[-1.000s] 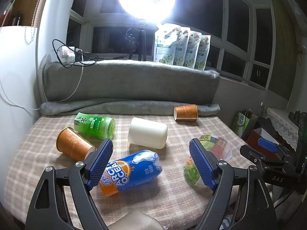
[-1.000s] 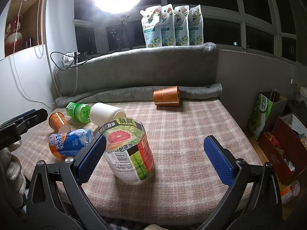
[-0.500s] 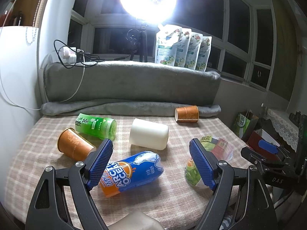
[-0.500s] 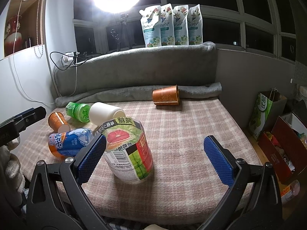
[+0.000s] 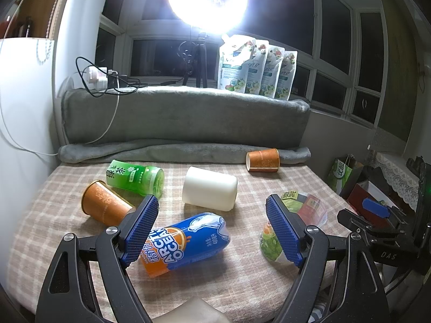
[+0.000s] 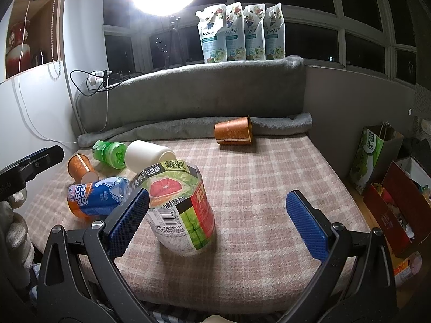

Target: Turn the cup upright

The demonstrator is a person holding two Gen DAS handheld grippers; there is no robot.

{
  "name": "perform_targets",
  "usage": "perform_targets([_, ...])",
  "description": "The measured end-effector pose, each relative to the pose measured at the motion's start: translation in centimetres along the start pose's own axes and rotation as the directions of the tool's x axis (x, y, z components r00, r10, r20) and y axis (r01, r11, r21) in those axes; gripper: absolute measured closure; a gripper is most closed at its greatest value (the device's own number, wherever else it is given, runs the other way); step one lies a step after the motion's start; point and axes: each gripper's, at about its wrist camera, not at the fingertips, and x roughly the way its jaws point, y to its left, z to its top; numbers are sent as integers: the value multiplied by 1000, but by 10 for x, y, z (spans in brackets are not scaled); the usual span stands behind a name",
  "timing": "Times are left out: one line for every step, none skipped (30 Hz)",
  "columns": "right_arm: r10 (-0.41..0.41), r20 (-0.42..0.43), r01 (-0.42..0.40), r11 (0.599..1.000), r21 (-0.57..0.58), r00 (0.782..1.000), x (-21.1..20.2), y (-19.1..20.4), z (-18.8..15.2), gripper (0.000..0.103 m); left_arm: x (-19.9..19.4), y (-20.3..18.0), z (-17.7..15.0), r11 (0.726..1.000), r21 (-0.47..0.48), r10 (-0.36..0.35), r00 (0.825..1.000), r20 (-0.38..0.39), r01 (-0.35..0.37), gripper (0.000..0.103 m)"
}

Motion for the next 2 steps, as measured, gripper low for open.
perform_targets([4,-4,-4,1000,1,1000,0,0,-1,0,0,0,0,1000,0,0,1000,1,0,21])
perform_targets([9,-10,-9,1000,0,1000,1,0,-2,0,0,0,0,1000,1,1,1000,2,-1,21])
